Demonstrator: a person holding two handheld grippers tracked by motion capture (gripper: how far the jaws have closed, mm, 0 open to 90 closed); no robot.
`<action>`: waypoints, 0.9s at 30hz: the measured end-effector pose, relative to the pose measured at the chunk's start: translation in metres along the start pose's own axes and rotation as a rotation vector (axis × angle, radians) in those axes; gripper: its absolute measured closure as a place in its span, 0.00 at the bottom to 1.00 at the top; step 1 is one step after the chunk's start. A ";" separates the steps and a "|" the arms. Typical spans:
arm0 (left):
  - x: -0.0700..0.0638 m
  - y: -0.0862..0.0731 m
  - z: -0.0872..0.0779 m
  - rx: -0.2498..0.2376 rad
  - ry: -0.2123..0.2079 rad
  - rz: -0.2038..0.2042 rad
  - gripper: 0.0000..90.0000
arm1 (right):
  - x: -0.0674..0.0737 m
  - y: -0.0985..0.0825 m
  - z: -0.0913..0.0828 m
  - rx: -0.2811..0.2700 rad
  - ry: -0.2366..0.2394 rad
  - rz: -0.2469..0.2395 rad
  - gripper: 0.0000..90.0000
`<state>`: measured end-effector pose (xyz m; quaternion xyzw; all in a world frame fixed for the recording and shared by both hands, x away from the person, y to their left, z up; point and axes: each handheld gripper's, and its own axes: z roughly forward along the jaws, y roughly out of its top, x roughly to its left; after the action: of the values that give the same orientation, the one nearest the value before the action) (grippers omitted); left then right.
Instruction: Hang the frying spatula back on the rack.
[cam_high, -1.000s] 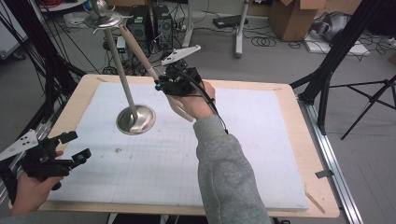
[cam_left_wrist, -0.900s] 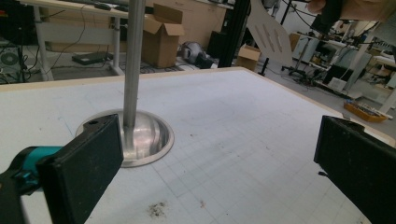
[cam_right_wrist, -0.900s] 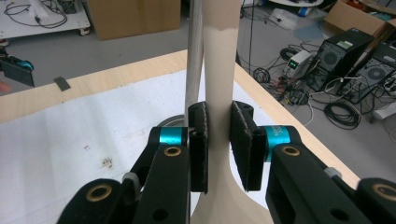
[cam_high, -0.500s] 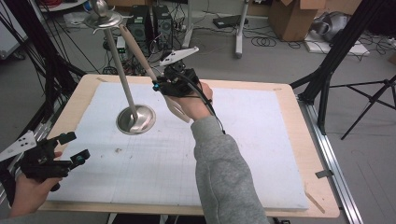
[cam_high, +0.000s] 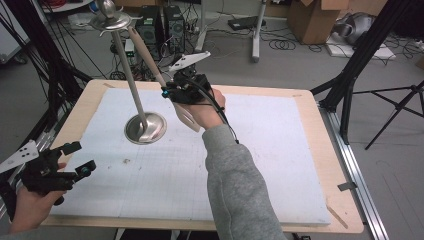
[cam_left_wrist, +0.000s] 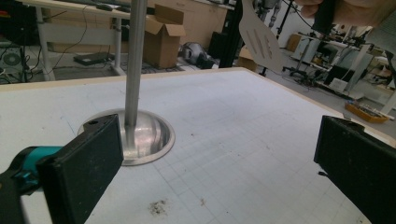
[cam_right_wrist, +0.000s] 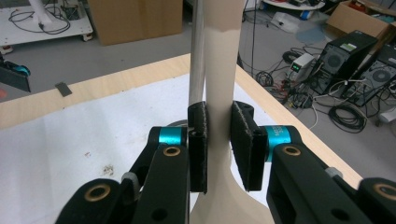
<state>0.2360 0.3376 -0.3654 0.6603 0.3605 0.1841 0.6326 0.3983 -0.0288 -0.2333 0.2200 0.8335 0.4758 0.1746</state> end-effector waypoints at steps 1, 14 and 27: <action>0.000 0.000 0.000 0.000 0.000 -0.001 0.02 | 0.000 0.000 0.000 0.000 -0.001 -0.004 0.85; 0.000 0.000 -0.001 0.001 0.001 -0.001 0.02 | 0.001 0.000 0.006 0.002 0.000 -0.005 0.85; 0.000 0.000 -0.001 0.001 0.000 0.001 0.02 | 0.003 0.001 0.009 0.008 -0.003 -0.011 0.85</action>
<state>0.2352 0.3381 -0.3653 0.6607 0.3605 0.1841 0.6322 0.4004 -0.0208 -0.2372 0.2168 0.8364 0.4712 0.1773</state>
